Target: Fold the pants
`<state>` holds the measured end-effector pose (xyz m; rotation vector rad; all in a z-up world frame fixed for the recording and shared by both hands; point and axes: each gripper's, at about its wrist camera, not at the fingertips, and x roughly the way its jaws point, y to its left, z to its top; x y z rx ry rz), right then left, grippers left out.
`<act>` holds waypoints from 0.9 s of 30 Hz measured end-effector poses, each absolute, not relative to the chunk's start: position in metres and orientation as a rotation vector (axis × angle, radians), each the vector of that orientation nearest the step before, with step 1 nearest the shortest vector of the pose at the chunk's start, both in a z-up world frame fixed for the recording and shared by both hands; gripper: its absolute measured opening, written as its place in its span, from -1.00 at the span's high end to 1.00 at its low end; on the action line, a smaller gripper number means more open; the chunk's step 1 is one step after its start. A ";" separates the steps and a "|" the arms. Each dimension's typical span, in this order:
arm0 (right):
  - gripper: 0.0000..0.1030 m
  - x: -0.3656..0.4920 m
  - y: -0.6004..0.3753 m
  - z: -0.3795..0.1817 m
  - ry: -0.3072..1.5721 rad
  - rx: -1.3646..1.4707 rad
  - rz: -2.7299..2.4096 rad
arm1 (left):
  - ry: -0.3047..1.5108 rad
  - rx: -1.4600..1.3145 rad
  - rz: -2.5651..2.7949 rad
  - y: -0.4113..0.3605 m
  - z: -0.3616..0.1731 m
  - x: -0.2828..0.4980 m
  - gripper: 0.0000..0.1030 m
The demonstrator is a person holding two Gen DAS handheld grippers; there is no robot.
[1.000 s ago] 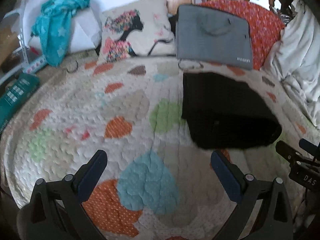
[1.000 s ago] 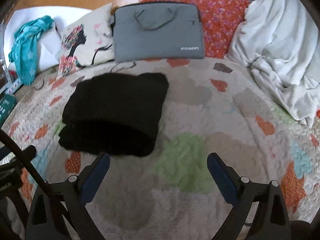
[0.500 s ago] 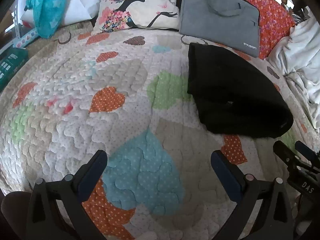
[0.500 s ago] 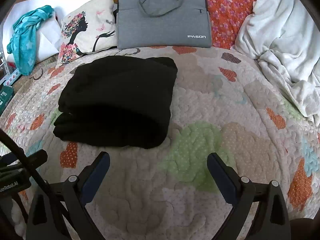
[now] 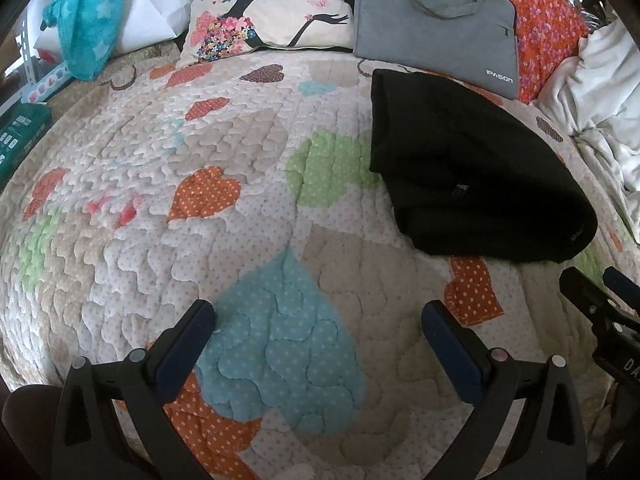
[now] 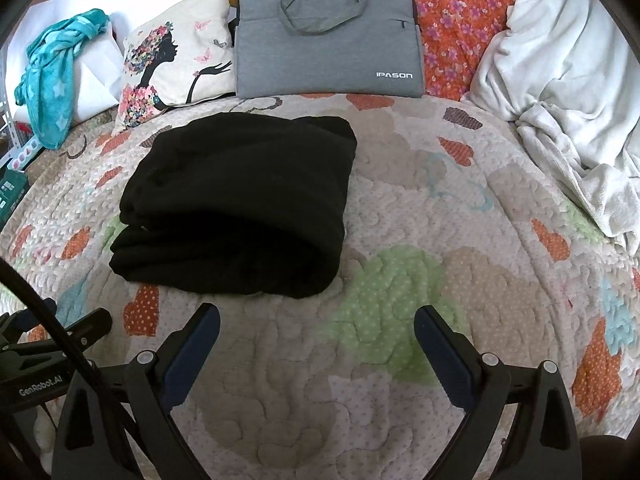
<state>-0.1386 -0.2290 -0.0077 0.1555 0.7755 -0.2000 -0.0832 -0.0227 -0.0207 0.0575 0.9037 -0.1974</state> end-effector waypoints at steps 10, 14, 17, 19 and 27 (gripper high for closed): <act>-0.94 -0.136 -0.226 -0.013 0.797 0.141 -0.201 | 0.911 0.052 -0.201 -0.023 -0.023 -0.082 -1.00; -0.94 -0.136 -0.225 -0.014 0.801 0.135 -0.201 | 0.916 0.043 -0.206 -0.021 -0.024 -0.080 -1.00; -0.94 -0.136 -0.222 -0.014 0.801 0.128 -0.201 | 0.923 0.027 -0.211 -0.018 -0.024 -0.077 -1.00; -0.94 -0.136 -0.222 -0.015 0.802 0.124 -0.199 | 0.922 0.028 -0.210 -0.018 -0.025 -0.076 -1.00; -0.94 -0.136 -0.218 -0.014 0.800 0.099 -0.188 | 0.915 0.025 -0.211 -0.017 -0.025 -0.076 -1.00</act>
